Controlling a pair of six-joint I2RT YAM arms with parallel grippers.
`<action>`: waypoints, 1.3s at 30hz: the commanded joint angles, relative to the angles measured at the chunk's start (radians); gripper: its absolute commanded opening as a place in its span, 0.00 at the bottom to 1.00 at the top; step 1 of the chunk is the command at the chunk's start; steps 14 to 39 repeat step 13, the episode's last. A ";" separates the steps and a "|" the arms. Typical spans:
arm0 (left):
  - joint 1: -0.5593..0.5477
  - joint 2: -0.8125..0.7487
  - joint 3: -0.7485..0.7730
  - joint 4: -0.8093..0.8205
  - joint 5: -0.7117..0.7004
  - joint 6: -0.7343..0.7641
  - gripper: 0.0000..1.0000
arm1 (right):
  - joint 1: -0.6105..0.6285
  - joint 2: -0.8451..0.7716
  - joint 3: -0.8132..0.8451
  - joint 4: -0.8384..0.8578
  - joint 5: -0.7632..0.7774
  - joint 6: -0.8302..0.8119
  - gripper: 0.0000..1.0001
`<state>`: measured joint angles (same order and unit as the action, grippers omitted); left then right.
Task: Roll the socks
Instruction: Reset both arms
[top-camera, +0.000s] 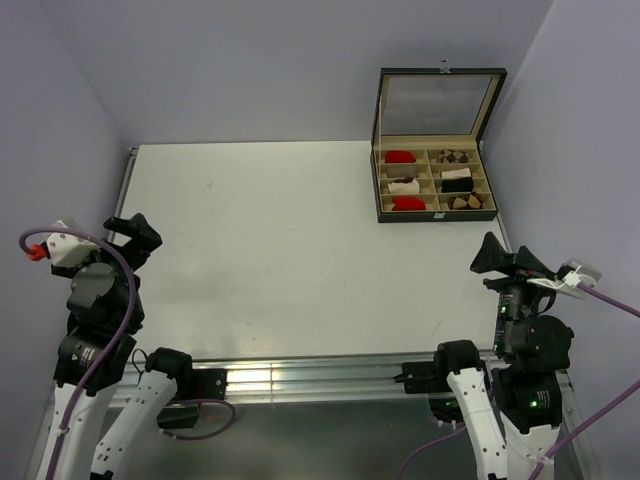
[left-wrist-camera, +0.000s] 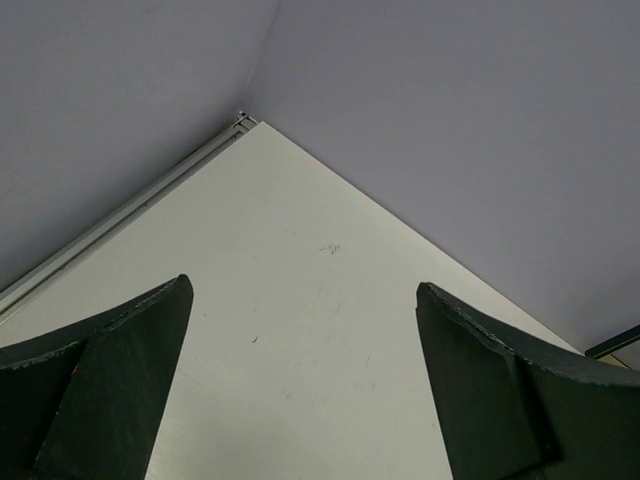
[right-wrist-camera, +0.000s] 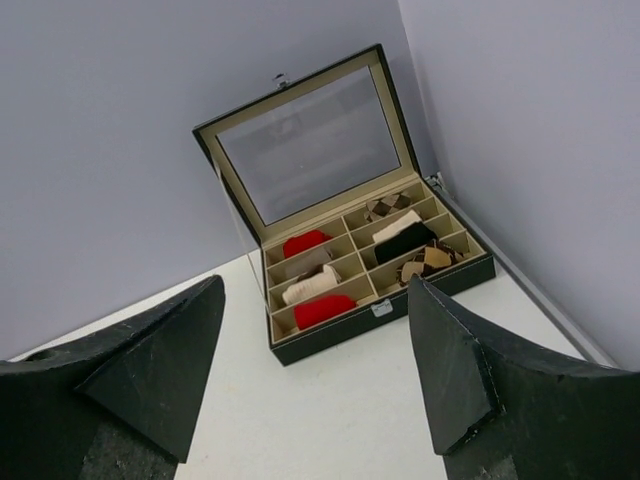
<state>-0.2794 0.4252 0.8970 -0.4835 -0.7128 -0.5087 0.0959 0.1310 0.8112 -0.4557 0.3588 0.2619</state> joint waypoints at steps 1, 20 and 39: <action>-0.003 -0.005 -0.016 0.037 -0.011 -0.025 0.99 | 0.010 -0.008 -0.009 0.043 0.008 -0.021 0.81; -0.001 0.012 -0.038 0.060 -0.005 -0.027 0.99 | 0.008 -0.027 -0.027 0.058 0.008 -0.032 0.81; -0.001 0.012 -0.038 0.060 -0.005 -0.027 0.99 | 0.008 -0.027 -0.027 0.058 0.008 -0.032 0.81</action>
